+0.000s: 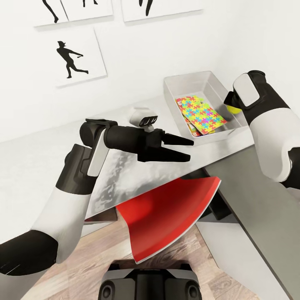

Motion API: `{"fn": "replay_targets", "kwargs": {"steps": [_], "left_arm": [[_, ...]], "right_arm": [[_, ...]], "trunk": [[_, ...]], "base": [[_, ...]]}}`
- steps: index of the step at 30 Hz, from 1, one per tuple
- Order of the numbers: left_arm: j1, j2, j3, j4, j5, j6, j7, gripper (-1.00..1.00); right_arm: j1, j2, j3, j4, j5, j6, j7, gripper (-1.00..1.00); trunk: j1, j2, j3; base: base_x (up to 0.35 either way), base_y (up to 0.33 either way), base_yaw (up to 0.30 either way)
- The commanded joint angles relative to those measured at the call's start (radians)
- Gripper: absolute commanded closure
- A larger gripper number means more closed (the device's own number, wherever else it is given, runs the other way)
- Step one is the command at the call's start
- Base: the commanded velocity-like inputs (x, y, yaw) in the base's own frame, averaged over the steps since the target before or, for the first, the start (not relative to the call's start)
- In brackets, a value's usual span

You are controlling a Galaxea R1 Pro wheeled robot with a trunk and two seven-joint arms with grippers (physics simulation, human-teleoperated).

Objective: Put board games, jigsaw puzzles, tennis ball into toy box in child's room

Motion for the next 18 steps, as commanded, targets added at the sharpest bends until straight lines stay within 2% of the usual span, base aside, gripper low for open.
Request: {"fn": "replay_targets", "kwargs": {"steps": [1, 16, 17, 18], "left_arm": [[-0.001, 0.000, 0.000, 0.001, 0.003, 0.010, -0.001, -1.00], [-0.001, 0.000, 0.000, 0.001, 0.003, 0.010, -0.001, -1.00], [-0.001, 0.000, 0.000, 0.001, 0.003, 0.010, -0.001, -1.00], [-0.001, 0.000, 0.000, 0.001, 0.003, 0.010, -0.001, -1.00]], "right_arm": [[-0.001, -0.002, 0.008, -0.001, -0.010, 0.005, -0.007, 1.00], [-0.001, -0.002, 0.007, -0.001, -0.011, 0.005, -0.007, 1.00], [-0.001, -0.002, 0.007, -0.001, -0.011, 0.005, -0.007, -1.00], [-0.001, -0.002, 0.007, -0.001, -0.011, 0.005, -0.007, -1.00]], "trunk": [[0.001, -0.002, -0.001], [0.001, -0.002, -0.001], [0.001, -0.002, -0.001], [0.001, -0.002, -0.001]], "base": [[0.000, 0.000, 0.000], [0.000, 0.000, 0.000], [0.000, 0.000, 0.000], [0.000, 0.000, 0.000]]}}
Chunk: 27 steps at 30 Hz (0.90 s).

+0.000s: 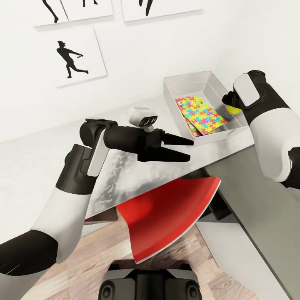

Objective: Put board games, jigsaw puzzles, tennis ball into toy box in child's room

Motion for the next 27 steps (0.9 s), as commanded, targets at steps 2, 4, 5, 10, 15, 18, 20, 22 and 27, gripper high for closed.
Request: {"fn": "replay_targets", "kwargs": {"steps": [2, 4, 5, 10, 15, 18, 20, 22, 27], "left_arm": [[-0.001, 0.000, -0.001, 0.001, 0.003, 0.010, -0.001, -1.00], [-0.001, 0.000, 0.000, 0.001, 0.003, 0.010, -0.001, -1.00], [-0.001, 0.000, 0.000, 0.001, 0.003, 0.010, -0.001, -1.00], [-0.001, 0.000, 0.001, 0.001, 0.003, 0.010, -0.001, -1.00], [-0.001, 0.000, 0.002, 0.001, 0.003, 0.010, -0.001, -1.00], [-0.001, 0.000, 0.002, 0.001, 0.003, 0.010, -0.001, -1.00], [-0.001, 0.001, 0.002, 0.001, 0.003, 0.010, -0.001, -1.00], [-0.001, 0.002, 0.003, 0.001, 0.004, 0.010, -0.001, -1.00], [-0.001, 0.003, 0.004, 0.001, 0.004, 0.010, -0.001, -1.00]], "right_arm": [[-0.001, -0.002, 0.009, -0.001, -0.009, 0.005, -0.007, -1.00], [-0.001, -0.002, 0.008, -0.001, -0.009, 0.005, -0.007, -1.00], [-0.001, -0.002, 0.008, -0.001, -0.009, 0.005, -0.007, -1.00], [-0.001, -0.002, 0.008, -0.001, -0.010, 0.007, -0.006, -1.00], [-0.001, -0.002, 0.009, -0.001, -0.010, 0.008, -0.006, -1.00], [-0.001, -0.002, 0.008, -0.001, -0.012, 0.008, -0.006, -1.00], [-0.002, -0.002, 0.008, -0.001, -0.015, 0.009, -0.006, -1.00], [-0.006, -0.002, 0.008, -0.001, -0.018, 0.015, -0.003, -1.00], [-0.010, -0.002, 0.007, -0.009, -0.019, 0.060, 0.004, -1.00]], "trunk": [[0.001, -0.002, -0.001], [0.001, -0.002, -0.001], [0.001, -0.002, -0.001], [0.001, -0.002, -0.001], [0.001, -0.002, -0.001], [0.001, -0.002, -0.001], [0.001, -0.002, -0.001], [0.001, -0.002, -0.001], [0.001, -0.002, -0.001]], "base": [[0.000, 0.000, 0.000], [0.000, 0.000, 0.000], [0.000, 0.000, 0.000], [0.000, 0.000, 0.000], [0.000, 0.000, 0.000], [0.000, 0.000, 0.000], [0.000, 0.000, 0.000], [0.000, 0.000, 0.000], [0.000, 0.000, 0.000]]}}
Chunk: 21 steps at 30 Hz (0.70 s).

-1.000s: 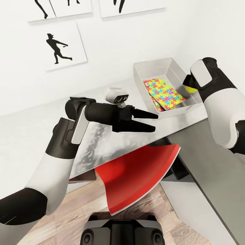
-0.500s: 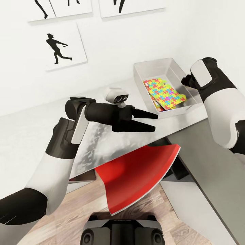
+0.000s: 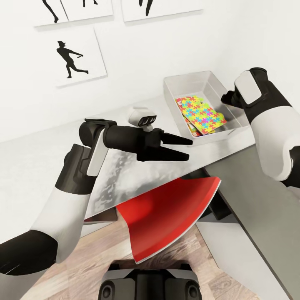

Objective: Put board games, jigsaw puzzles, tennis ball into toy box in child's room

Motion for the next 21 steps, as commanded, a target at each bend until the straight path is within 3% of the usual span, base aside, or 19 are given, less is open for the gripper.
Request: {"fn": "replay_targets", "kwargs": {"steps": [1, 8, 21], "left_arm": [[-0.001, 0.000, 0.000, 0.001, 0.003, 0.010, -0.001, -1.00], [-0.001, 0.003, 0.001, 0.001, 0.004, 0.010, -0.001, -1.00], [-0.001, 0.004, 0.002, 0.001, 0.005, 0.010, -0.001, -1.00]], "right_arm": [[-0.001, -0.002, 0.008, -0.003, -0.010, 0.021, -0.005, -1.00], [0.005, 0.000, -0.014, -0.026, -0.017, 0.040, 0.021, -1.00], [0.012, 0.001, -0.016, -0.069, -0.017, 0.037, 0.024, -1.00]], "trunk": [[0.001, -0.002, -0.001], [0.001, -0.002, -0.001], [0.001, -0.002, 0.012]], "base": [[0.000, 0.000, 0.000], [-0.049, 0.017, 0.000], [-0.229, 0.143, 0.000]]}}
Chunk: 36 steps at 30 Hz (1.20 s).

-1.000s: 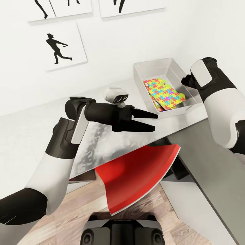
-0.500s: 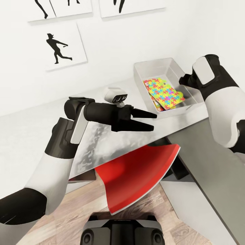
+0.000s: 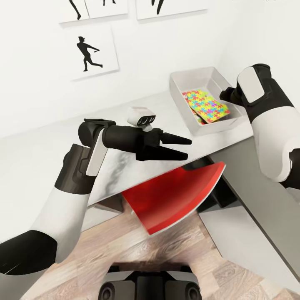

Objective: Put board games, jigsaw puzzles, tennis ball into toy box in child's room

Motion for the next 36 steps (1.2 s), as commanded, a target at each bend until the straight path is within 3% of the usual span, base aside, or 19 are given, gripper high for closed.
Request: {"fn": "replay_targets", "kwargs": {"steps": [1, 36], "left_arm": [[-0.001, 0.000, 0.000, 0.000, 0.003, 0.010, -0.001, -1.00], [0.000, 0.007, 0.000, 0.000, 0.002, 0.010, -0.001, -1.00]], "right_arm": [[-0.001, -0.001, 0.007, -0.002, -0.010, 0.004, -0.008, -1.00], [-0.001, -0.003, 0.006, -0.008, -0.009, 0.001, -0.016, -1.00]], "trunk": [[0.000, -0.002, 0.000], [0.000, -0.002, 0.057]], "base": [[-0.248, 0.163, 0.000], [-0.056, 0.036, -0.016]]}}
